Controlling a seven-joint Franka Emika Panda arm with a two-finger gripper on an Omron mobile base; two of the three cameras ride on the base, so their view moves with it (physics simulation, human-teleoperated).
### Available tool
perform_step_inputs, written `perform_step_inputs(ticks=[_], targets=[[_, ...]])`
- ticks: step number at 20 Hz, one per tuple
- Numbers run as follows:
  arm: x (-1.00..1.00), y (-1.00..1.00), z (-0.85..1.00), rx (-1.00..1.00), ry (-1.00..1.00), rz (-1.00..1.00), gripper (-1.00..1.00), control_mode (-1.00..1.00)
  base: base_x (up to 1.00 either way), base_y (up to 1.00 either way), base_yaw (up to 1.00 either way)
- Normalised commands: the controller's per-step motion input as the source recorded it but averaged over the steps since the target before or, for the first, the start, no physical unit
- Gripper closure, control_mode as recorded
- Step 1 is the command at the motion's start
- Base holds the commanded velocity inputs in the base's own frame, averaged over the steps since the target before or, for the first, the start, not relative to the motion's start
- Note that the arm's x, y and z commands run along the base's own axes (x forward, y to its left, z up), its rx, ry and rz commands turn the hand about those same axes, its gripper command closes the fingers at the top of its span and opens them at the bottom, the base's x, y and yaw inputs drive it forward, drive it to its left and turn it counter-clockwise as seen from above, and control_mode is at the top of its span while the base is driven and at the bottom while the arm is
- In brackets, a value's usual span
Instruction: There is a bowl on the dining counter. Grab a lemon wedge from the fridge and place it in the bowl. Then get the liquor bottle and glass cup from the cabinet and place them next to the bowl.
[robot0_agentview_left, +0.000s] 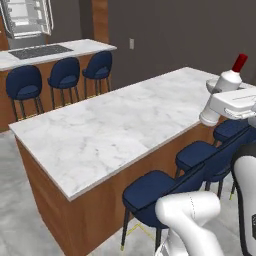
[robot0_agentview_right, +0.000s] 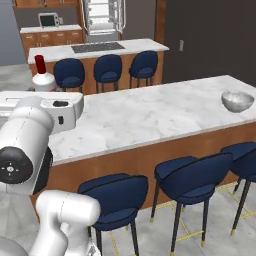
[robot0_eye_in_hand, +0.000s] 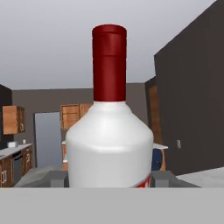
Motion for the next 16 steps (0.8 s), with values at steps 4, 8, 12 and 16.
perform_step_inputs(ticks=[4, 8, 12, 16], targets=[[0.00, 0.00, 0.00, 0.00, 0.00, 0.00, 1.00, 1.00, 0.14, -1.00, 0.15], [0.00, 0.00, 0.00, 0.00, 0.00, 0.00, 1.00, 1.00, -0.01, -1.00, 0.09], [0.00, 0.00, 0.00, 0.00, 0.00, 0.00, 1.00, 1.00, -0.06, -1.00, 0.15], [0.00, 0.00, 0.00, 0.00, 0.00, 0.00, 1.00, 1.00, 0.00, -1.00, 0.17]])
